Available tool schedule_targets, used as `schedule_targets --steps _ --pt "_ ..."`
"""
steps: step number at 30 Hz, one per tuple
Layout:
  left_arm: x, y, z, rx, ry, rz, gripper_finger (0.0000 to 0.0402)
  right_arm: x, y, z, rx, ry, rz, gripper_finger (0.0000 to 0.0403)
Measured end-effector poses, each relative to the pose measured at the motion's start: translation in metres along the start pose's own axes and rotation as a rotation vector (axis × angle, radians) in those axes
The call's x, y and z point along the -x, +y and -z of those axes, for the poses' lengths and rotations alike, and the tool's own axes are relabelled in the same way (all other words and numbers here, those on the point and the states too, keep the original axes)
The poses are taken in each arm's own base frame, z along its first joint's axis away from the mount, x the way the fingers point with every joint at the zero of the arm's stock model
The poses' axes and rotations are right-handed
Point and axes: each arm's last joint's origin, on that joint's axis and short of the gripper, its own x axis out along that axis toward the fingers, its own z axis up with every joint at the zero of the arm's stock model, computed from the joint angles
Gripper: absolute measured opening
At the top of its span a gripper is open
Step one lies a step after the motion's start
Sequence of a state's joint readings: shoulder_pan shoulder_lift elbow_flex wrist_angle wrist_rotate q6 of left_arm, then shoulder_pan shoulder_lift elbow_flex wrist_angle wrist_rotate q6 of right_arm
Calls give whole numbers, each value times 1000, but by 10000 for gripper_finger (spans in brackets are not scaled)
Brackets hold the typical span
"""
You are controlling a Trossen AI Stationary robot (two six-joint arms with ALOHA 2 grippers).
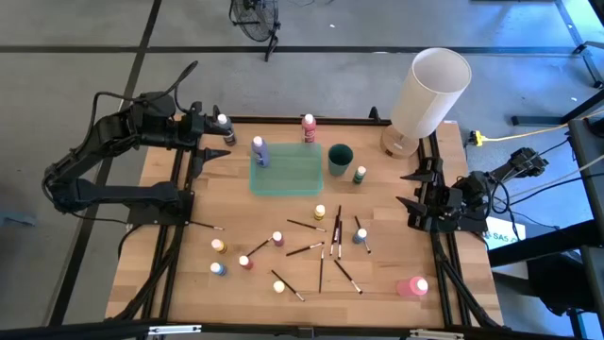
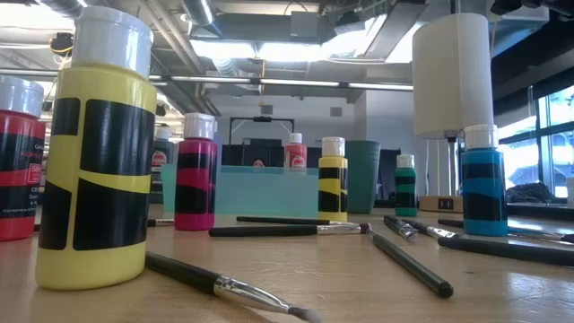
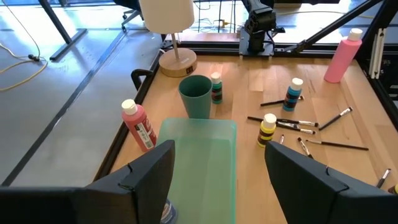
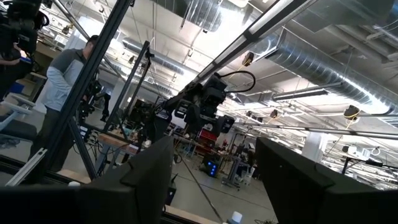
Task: Pick & Place Paint Supplies
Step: Put the big dark green paint bottle into the green bin
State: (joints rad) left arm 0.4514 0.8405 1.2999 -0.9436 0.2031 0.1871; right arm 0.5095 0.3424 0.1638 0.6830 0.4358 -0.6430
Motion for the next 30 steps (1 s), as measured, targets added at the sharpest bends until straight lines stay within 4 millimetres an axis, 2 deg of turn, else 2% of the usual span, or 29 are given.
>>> schedule_targets --steps 10,30 --pt "0 0 0 -1 0 0 246 0 1 -4 37 -82 -69 232" --pt "0 0 0 1 2 1 246 2 14 15 127 94 -207 232"
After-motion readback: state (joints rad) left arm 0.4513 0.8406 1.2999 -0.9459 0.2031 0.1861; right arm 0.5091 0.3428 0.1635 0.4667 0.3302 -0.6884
